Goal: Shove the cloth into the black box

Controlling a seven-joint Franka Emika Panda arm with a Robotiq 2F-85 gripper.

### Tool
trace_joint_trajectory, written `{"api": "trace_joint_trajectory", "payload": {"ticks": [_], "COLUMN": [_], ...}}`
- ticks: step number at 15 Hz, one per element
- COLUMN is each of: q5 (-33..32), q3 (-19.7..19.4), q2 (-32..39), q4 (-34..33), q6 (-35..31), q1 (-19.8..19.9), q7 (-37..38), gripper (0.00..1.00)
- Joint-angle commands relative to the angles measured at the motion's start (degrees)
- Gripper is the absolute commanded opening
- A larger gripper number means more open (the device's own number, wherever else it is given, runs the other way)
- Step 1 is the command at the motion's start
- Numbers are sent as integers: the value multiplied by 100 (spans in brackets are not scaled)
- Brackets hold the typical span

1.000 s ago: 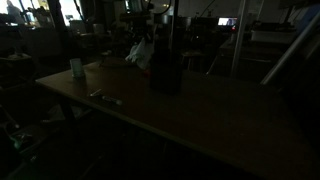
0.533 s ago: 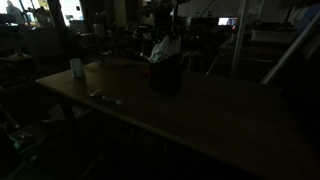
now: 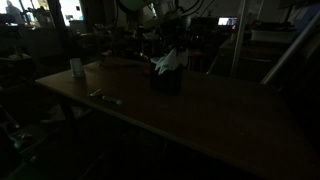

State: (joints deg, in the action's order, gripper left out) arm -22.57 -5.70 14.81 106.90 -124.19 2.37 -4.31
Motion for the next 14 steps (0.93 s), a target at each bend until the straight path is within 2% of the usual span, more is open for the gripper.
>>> {"api": "trace_joint_trajectory", "payload": {"ticks": [1,6,14], "q5": [127,481,1571], "q3": [76,238,361], "q2": [304,486,975], "q4": [-331,-639,-1419], "q6": [419,836,2211], "q1": [-30,-23,164], "q7": [-42,-239,-602], "gripper": [0,0,0]}}
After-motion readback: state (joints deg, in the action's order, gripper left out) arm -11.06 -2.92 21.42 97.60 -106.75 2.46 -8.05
